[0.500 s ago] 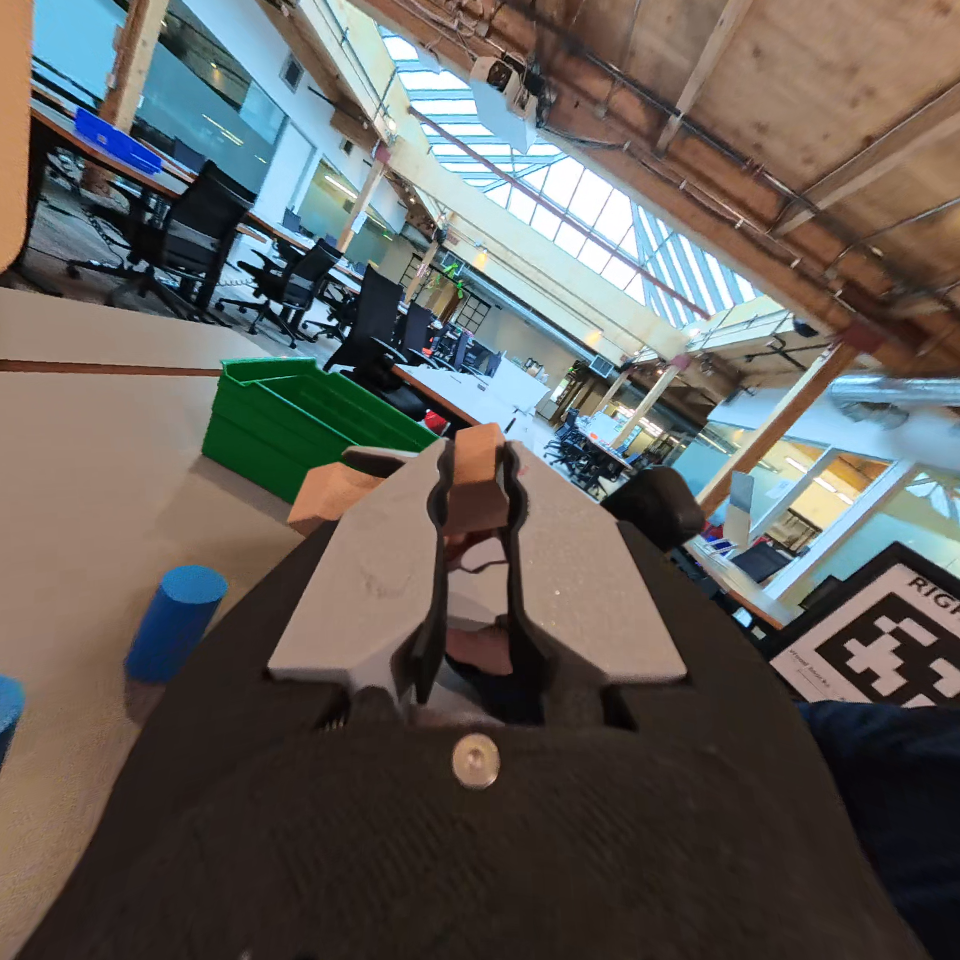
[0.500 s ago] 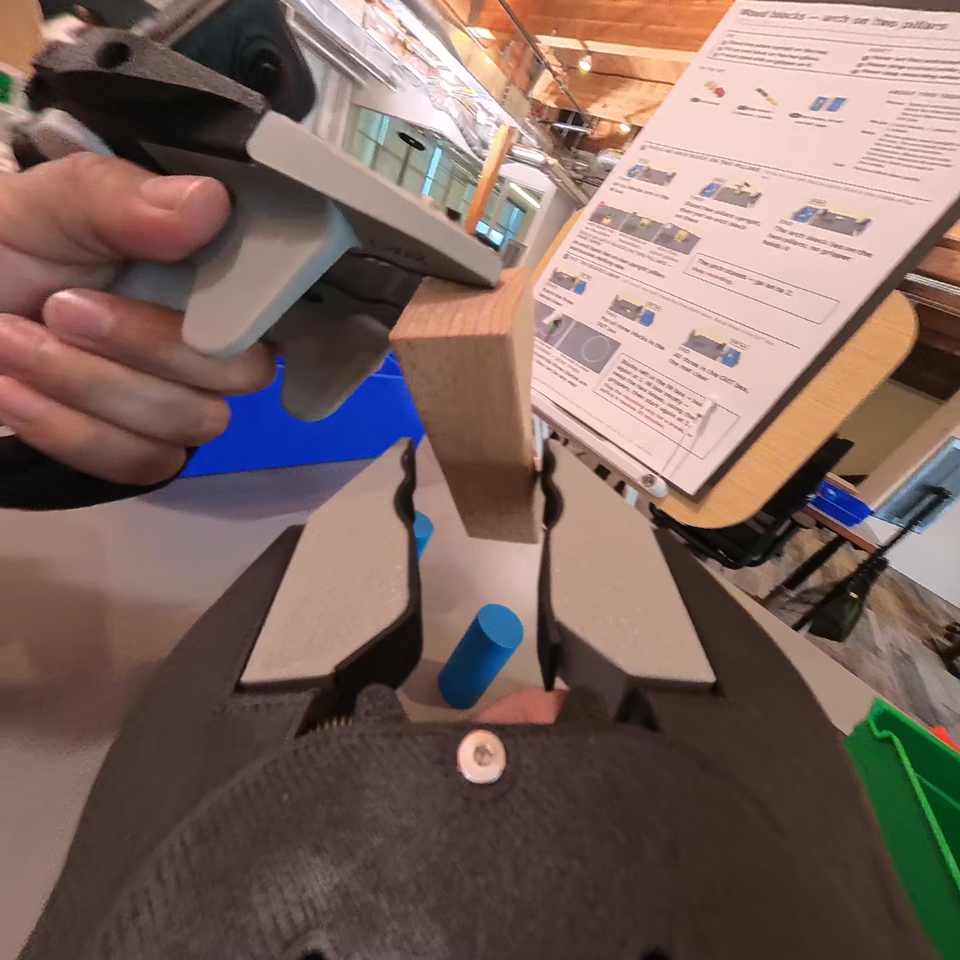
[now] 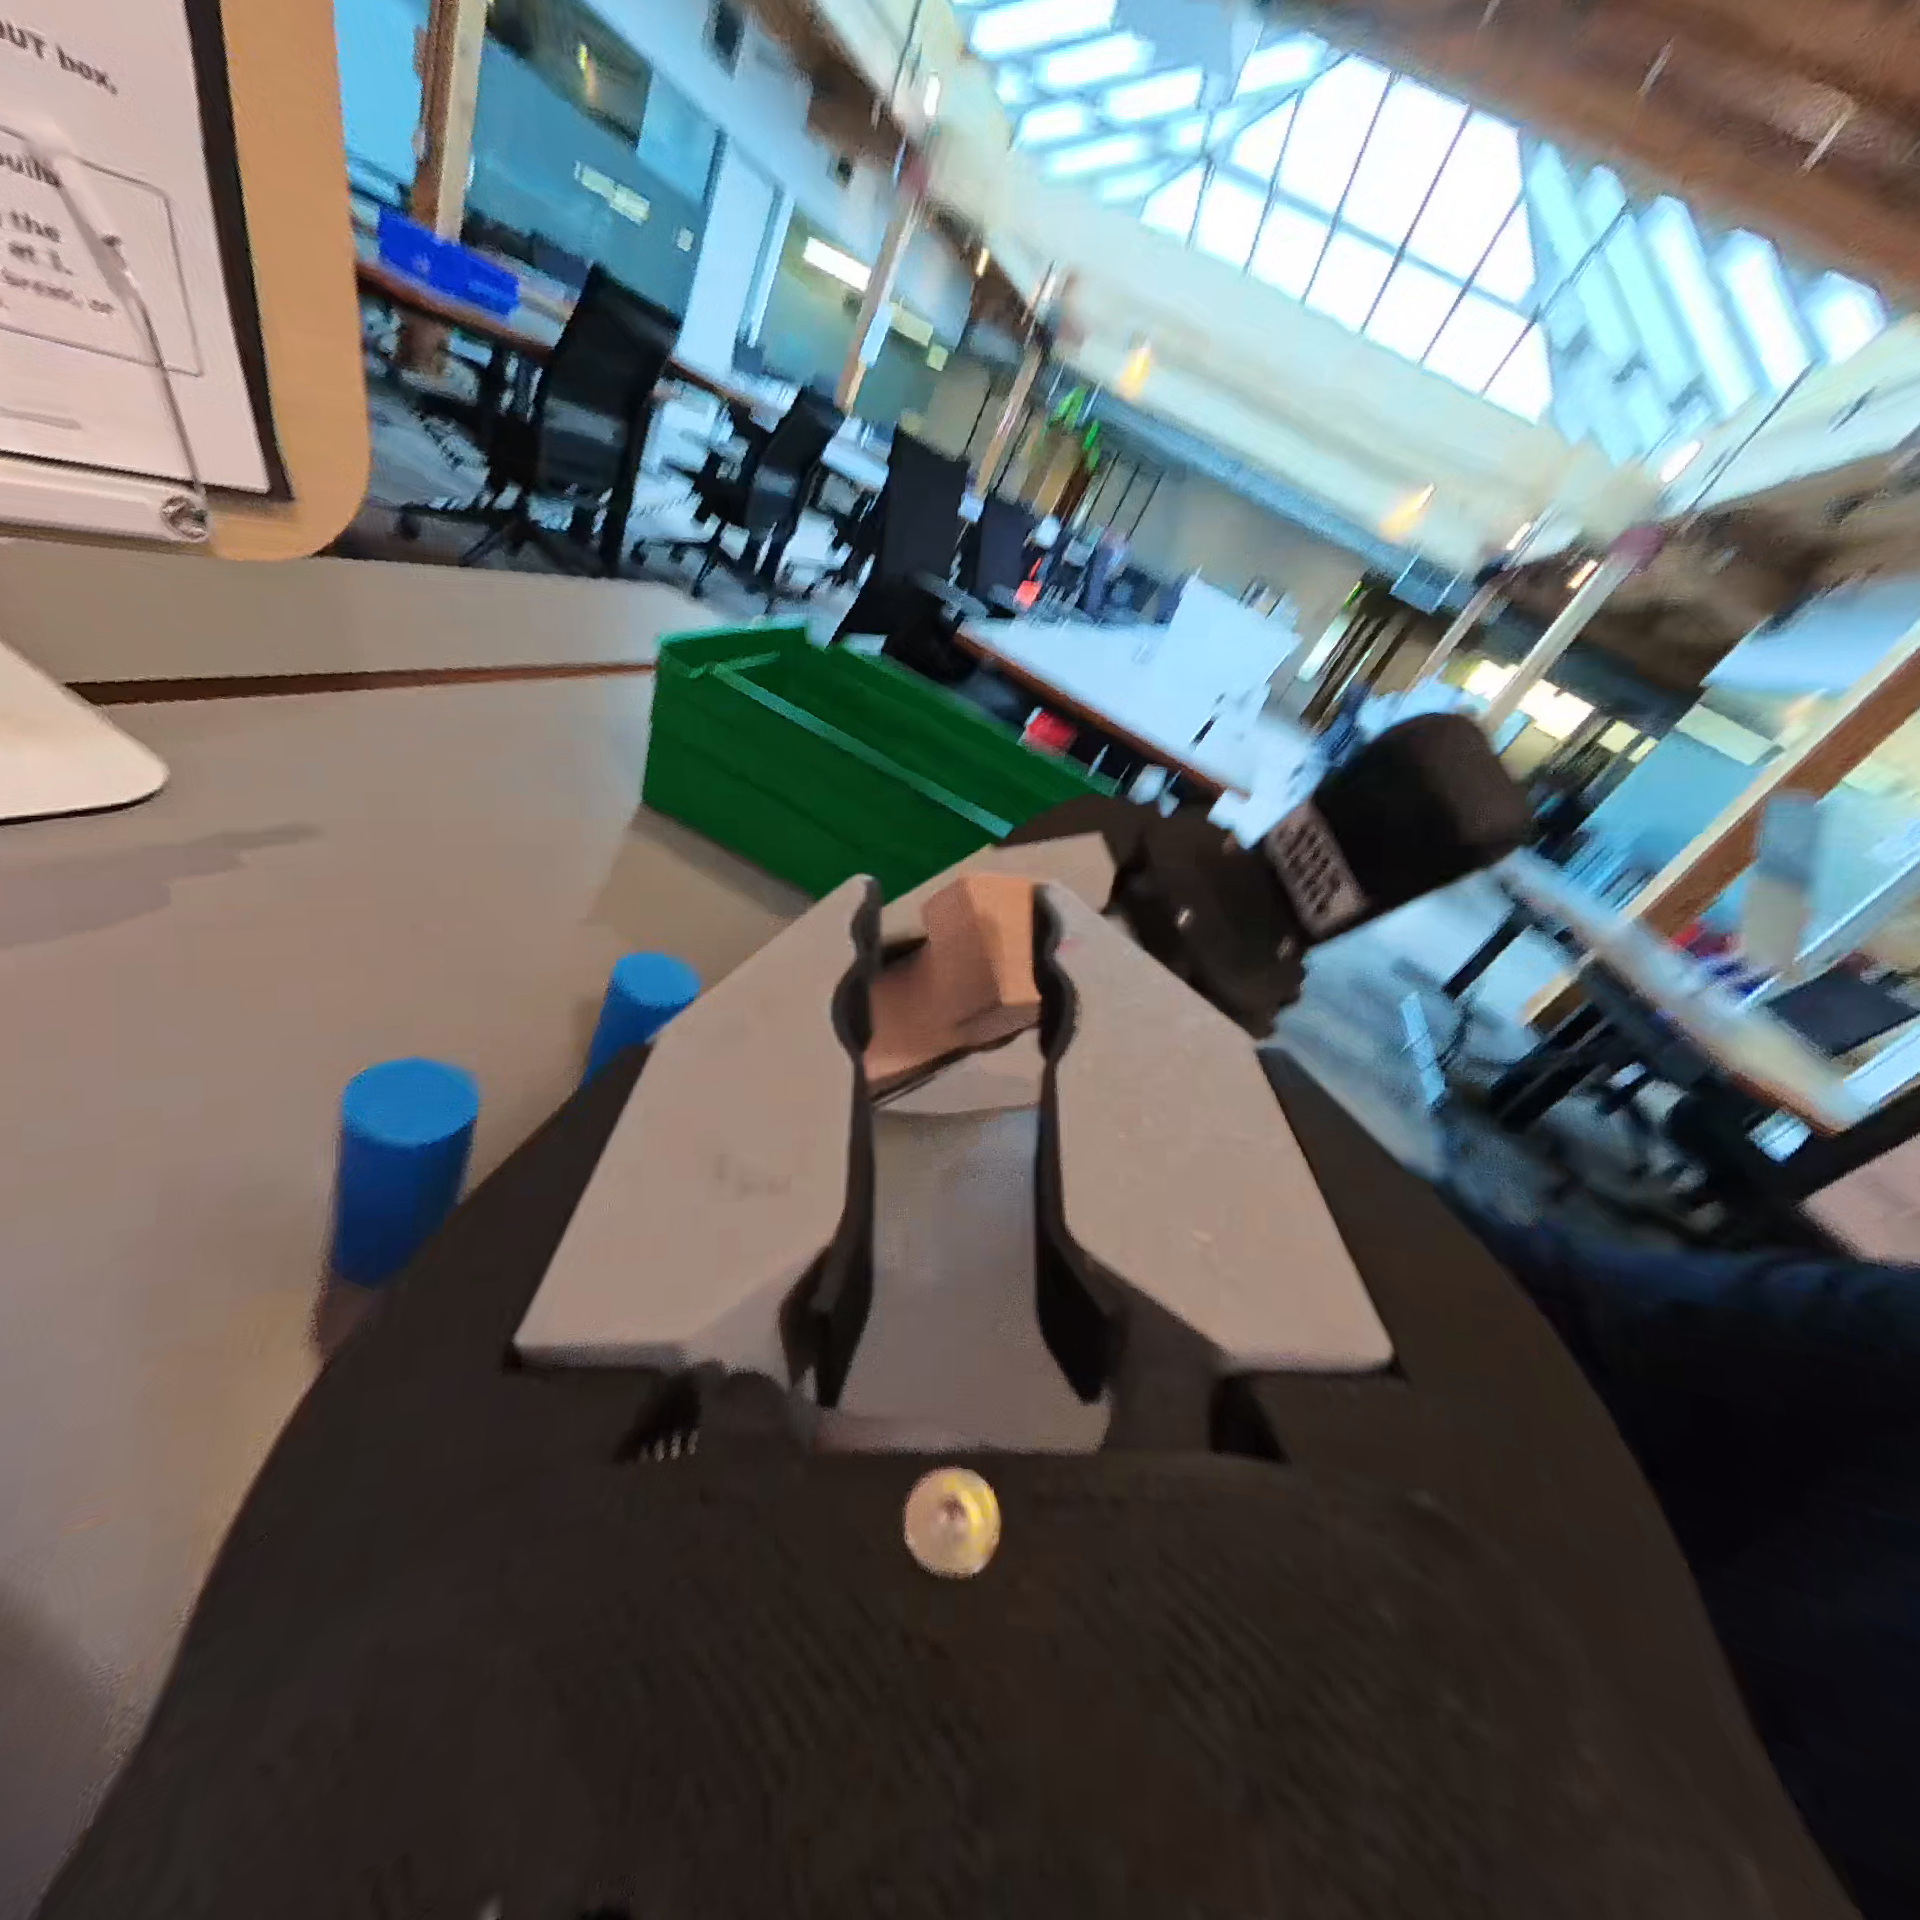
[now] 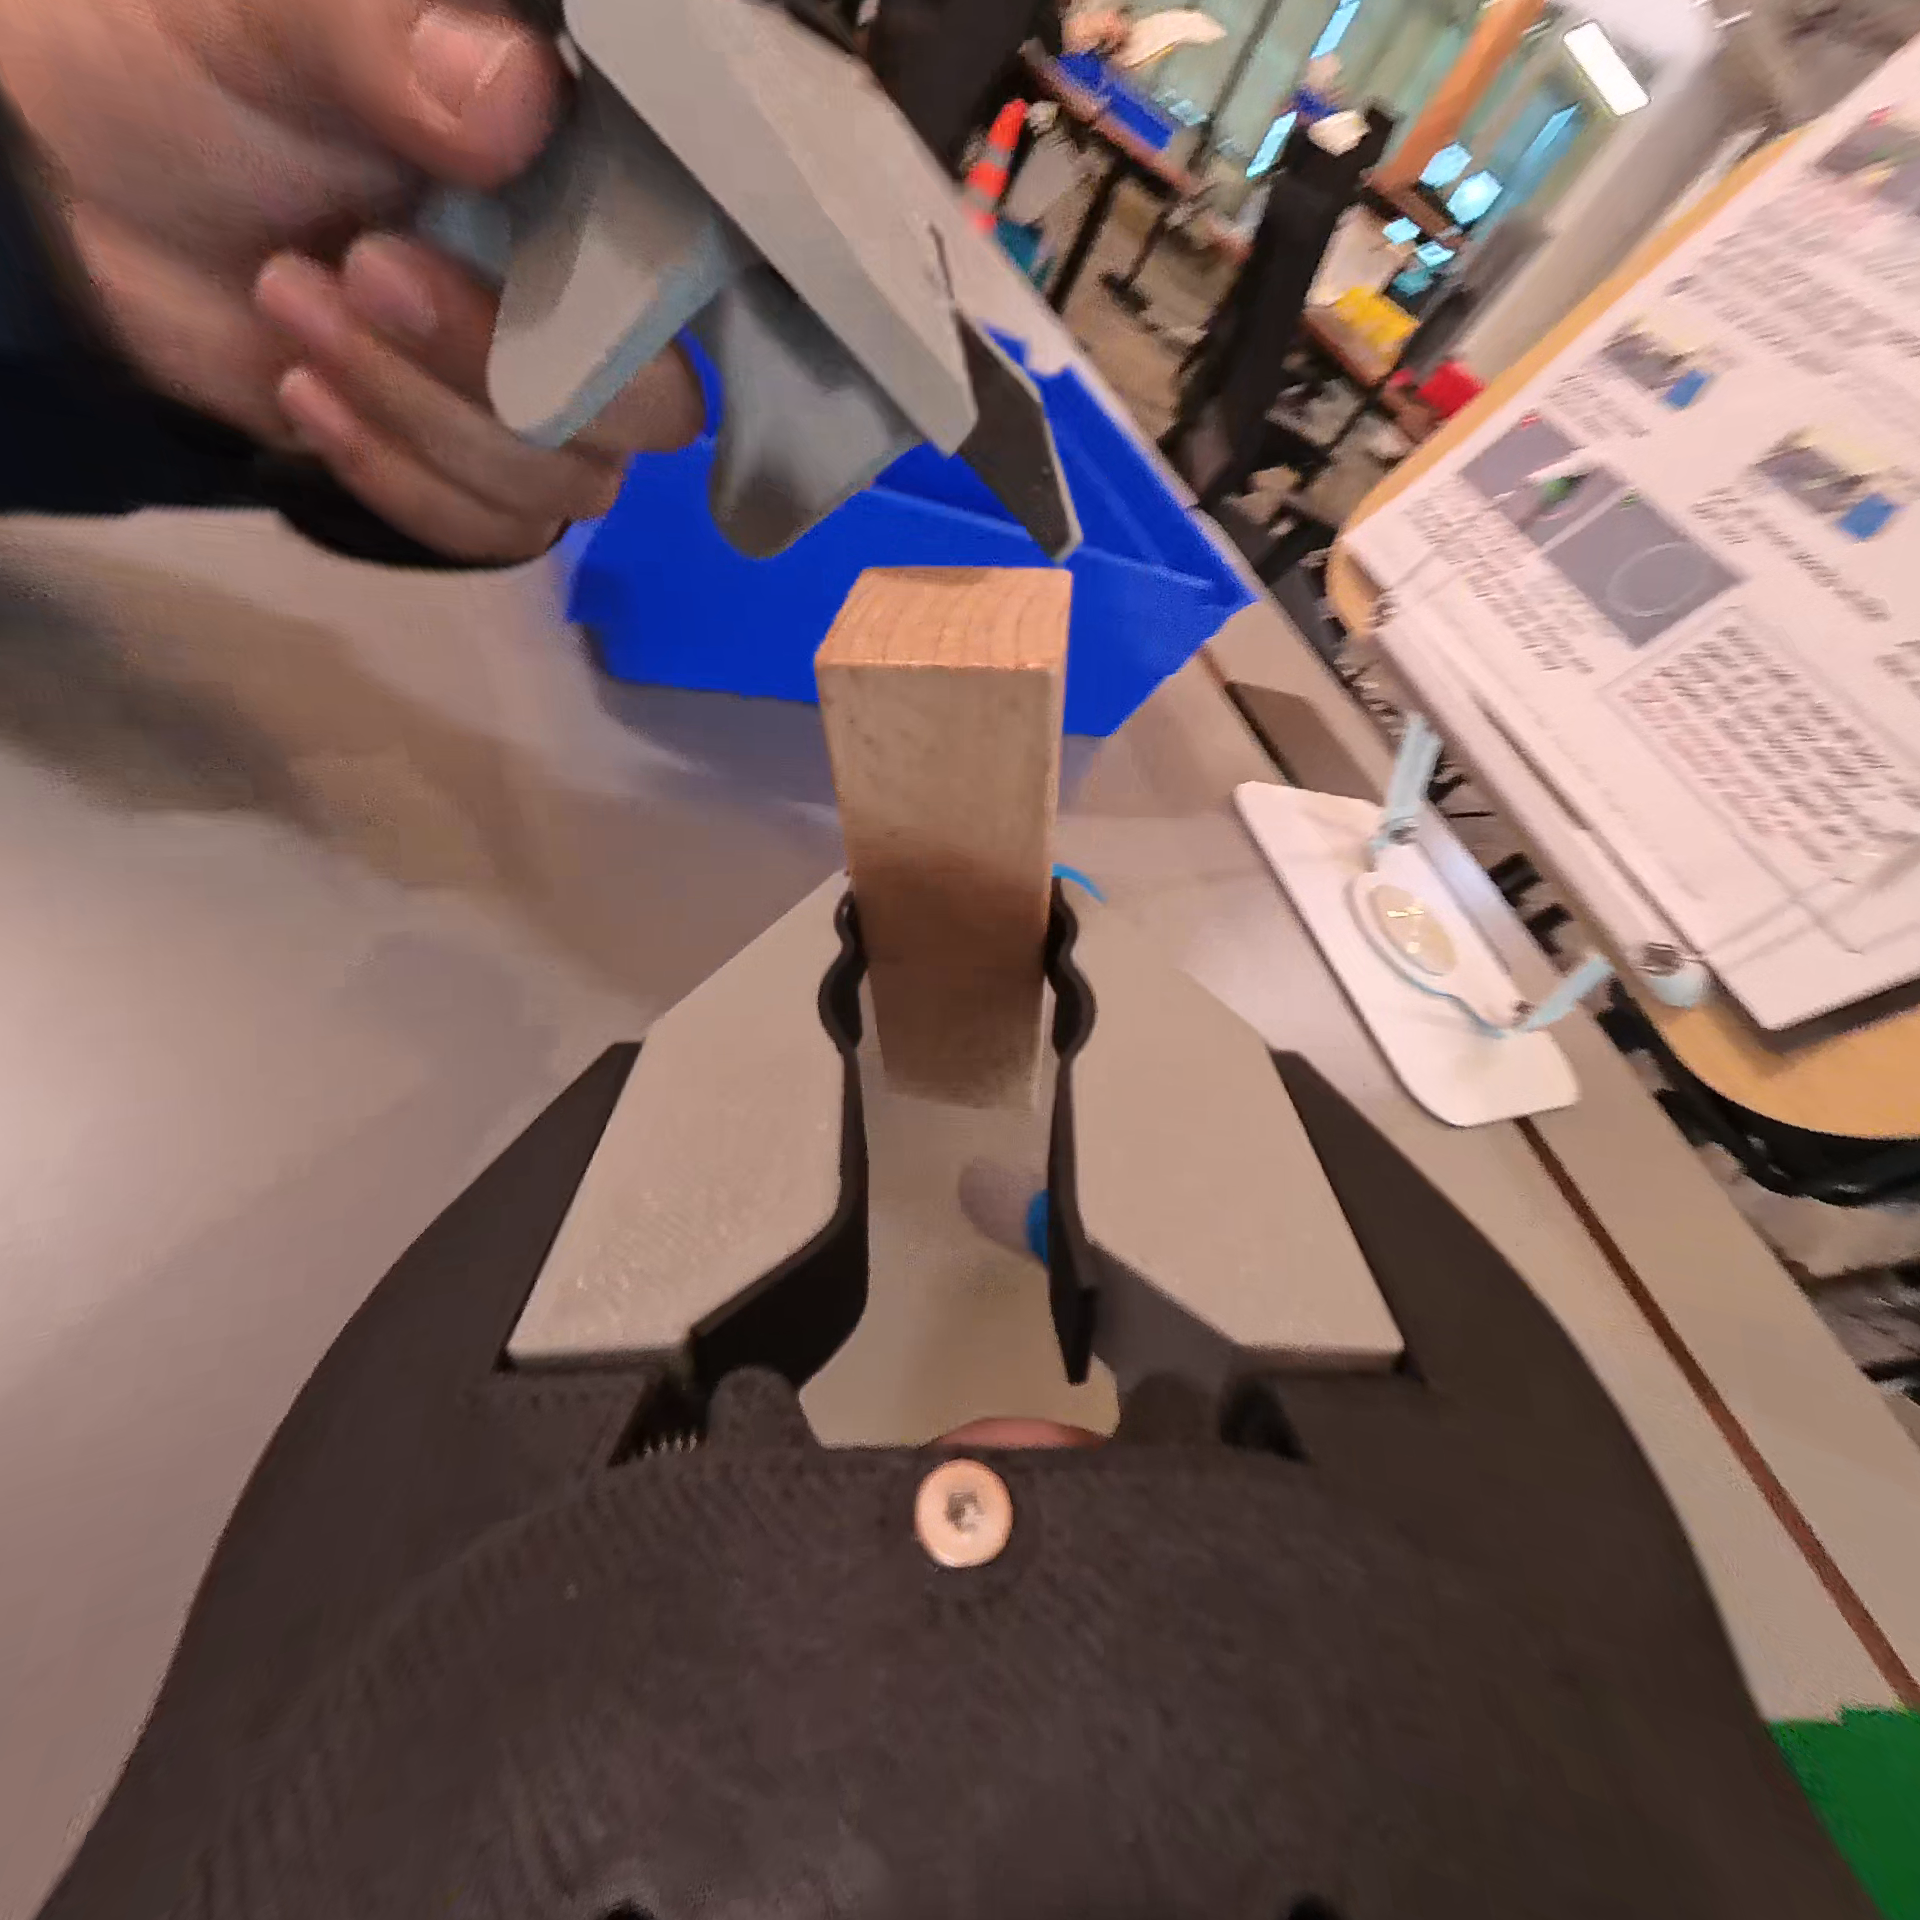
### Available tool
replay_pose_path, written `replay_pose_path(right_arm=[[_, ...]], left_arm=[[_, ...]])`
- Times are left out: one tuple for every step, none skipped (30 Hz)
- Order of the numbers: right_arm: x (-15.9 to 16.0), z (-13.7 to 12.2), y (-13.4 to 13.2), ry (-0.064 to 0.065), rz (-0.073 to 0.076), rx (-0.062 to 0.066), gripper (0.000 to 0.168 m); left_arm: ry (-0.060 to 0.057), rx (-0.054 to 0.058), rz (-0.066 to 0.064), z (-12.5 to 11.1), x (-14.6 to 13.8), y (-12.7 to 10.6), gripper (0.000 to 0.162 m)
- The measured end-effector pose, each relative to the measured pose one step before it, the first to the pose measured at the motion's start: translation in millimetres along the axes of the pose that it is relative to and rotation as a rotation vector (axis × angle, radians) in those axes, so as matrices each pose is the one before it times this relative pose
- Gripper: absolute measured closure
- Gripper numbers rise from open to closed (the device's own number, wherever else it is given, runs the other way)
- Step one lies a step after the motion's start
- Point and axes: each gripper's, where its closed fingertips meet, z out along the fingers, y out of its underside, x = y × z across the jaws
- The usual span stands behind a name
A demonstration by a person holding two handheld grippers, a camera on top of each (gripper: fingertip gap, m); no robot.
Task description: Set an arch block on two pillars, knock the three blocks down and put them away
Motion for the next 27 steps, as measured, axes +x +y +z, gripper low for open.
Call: replay_pose_path(right_arm=[[-7.53,-0.03,3.25,-0.0509,-0.0017,-0.0213,0.137],[-7.56,0.50,4.60,-0.0534,0.0030,-0.0269,0.137],[-6.22,1.24,5.60,-0.0472,0.0055,-0.0264,0.137],[-4.26,1.92,7.28,-0.0353,0.0080,-0.0336,0.137],[-1.85,2.15,8.27,-0.0186,0.0059,-0.0397,0.137],[-1.77,1.82,6.81,-0.0147,0.0006,-0.0328,0.137],[-3.02,1.34,4.36,-0.0207,0.0006,-0.0208,0.137],[-3.29,0.70,1.73,-0.0217,0.0026,-0.0083,0.137],[-3.60,0.09,-0.13,-0.0228,0.0036,0.0011,0.136],[-3.45,-0.18,-0.65,-0.0239,0.0055,0.0038,0.137],[-3.43,-0.06,0.08,-0.0253,0.0076,0.0016,0.137],[-3.77,0.01,1.30,-0.0277,0.0070,-0.0045,0.137],[-3.05,0.30,2.56,-0.0224,0.0040,-0.0106,0.137],[-2.73,0.30,3.42,-0.0187,0.0006,-0.0146,0.137],[-2.73,0.28,3.95,-0.0194,0.0023,-0.0173,0.137],[-2.18,0.32,3.84,-0.0183,0.0060,-0.0161,0.137],[-1.26,0.34,3.57,-0.0131,0.0085,-0.0154,0.137],[-0.26,0.80,3.11,-0.0063,0.0070,-0.0154,0.137],[-0.29,0.88,2.25,-0.0025,0.0025,-0.0132,0.137],[-1.21,1.28,1.24,-0.0064,-0.0005,-0.0105,0.137],[-1.68,1.46,0.69,-0.0082,-0.0016,-0.0083,0.137],[-1.18,1.52,0.34,-0.0047,-0.0031,-0.0068,0.137],[-0.38,1.43,0.20,0.0006,-0.0042,-0.0057,0.137],[-0.30,1.12,1.04,0.0000,-0.0025,-0.0085,0.137],[-0.51,1.13,1.77,-0.0015,-0.0003,-0.0107,0.137],[-0.41,1.07,2.15,-0.0028,-0.0001,-0.0102,0.137],[-0.66,0.97,2.34,-0.0057,-0.0004,-0.0114,0.137]], left_arm=[[-0.0216,-0.0612,0.0520,-2.29,-0.61,8.78,0.125],[-0.0136,-0.0602,0.0585,-1.21,0.86,9.47,0.114],[-0.0079,-0.0566,0.0647,-0.27,2.08,9.78,0.104],[-0.0064,-0.0519,0.0682,0.63,2.48,9.62,0.099],[-0.0151,-0.0467,0.0662,1.56,1.30,9.24,0.100],[-0.0265,-0.0401,0.0604,2.62,-0.60,8.08,0.101],[-0.0236,-0.0323,0.0536,3.64,-0.53,6.89,0.102],[-0.0059,-0.0259,0.0458,4.33,1.78,6.02,0.103],[0.0125,-0.0220,0.0369,4.87,4.04,5.33,0.103],[0.0272,-0.0192,0.0280,4.86,5.53,4.81,0.103],[0.0336,-0.0160,0.0195,4.64,6.06,4.17,0.103],[0.0255,-0.0112,0.0119,4.01,4.05,2.93,0.103],[0.0091,-0.0044,0.0075,3.44,1.24,1.57,0.103],[-0.0051,0.0020,0.0059,2.75,-1.16,0.40,0.103],[-0.0098,0.0065,0.0039,2.41,-2.12,-0.40,0.103],[-0.0033,0.0102,0.0010,2.29,-1.15,-0.91,0.103],[0.0092,0.0131,-0.0001,2.44,1.09,-1.34,0.103],[0.0162,0.0112,0.0011,2.79,2.78,-0.84,0.103],[0.0109,0.0007,0.0039,3.35,2.15,0.79,0.104],[0.0013,-0.0100,0.0082,3.65,0.87,2.62,0.104],[-0.0032,-0.0135,0.0104,3.81,0.39,3.26,0.104],[0.0016,-0.0127,0.0081,3.55,0.94,3.29,0.105],[0.0121,-0.0102,0.0023,3.15,2.25,3.16,0.105],[0.0206,-0.0067,-0.0055,2.48,3.08,2.69,0.106],[0.0208,-0.0094,-0.0107,2.04,2.58,3.28,0.108],[0.0108,-0.0196,-0.0074,1.67,0.76,4.95,0.112],[-0.0039,-0.0241,-0.0003,1.26,-1.18,5.97,0.114]])
